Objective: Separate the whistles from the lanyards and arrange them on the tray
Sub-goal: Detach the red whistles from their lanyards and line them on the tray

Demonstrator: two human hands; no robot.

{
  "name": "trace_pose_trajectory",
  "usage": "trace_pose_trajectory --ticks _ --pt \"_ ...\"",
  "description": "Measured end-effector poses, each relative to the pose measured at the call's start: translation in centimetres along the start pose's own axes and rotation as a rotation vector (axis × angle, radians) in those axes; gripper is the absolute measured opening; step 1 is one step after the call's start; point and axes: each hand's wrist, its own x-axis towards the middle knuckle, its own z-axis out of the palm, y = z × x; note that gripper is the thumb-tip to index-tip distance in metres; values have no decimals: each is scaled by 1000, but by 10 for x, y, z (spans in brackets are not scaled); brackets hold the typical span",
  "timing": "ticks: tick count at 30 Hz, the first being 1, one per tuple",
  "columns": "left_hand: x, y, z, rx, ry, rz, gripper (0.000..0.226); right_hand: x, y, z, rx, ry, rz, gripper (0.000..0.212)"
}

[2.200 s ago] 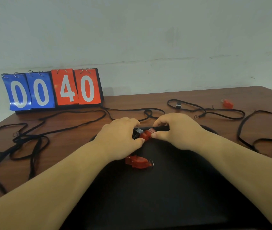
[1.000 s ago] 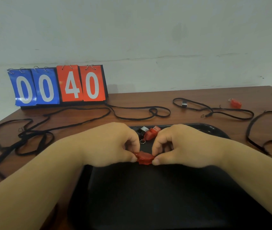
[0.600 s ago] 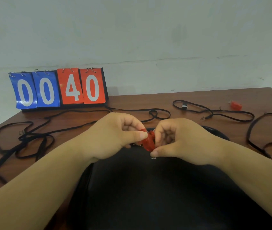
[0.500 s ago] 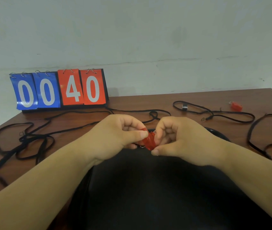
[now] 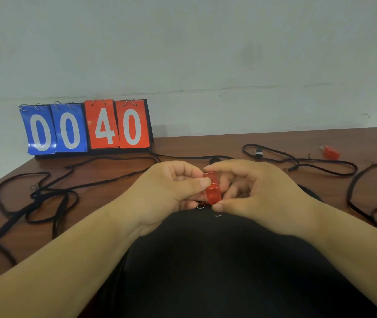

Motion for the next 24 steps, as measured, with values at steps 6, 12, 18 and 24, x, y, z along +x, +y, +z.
trace_pose_trajectory --ticks 6,12,18,24 --pt "1 -1 0 7 -6 -4 19 -2 -1 -2 14 31 -10 60" --pt "0 -2 5 -17 -28 -25 16 -1 4 -7 25 26 31 57" --pt "-2 -2 6 -26 -99 -42 21 -1 3 -9 -25 52 48 48" --pt "-3 -5 12 84 -129 -18 43 0 4 -13 -121 74 94 39"
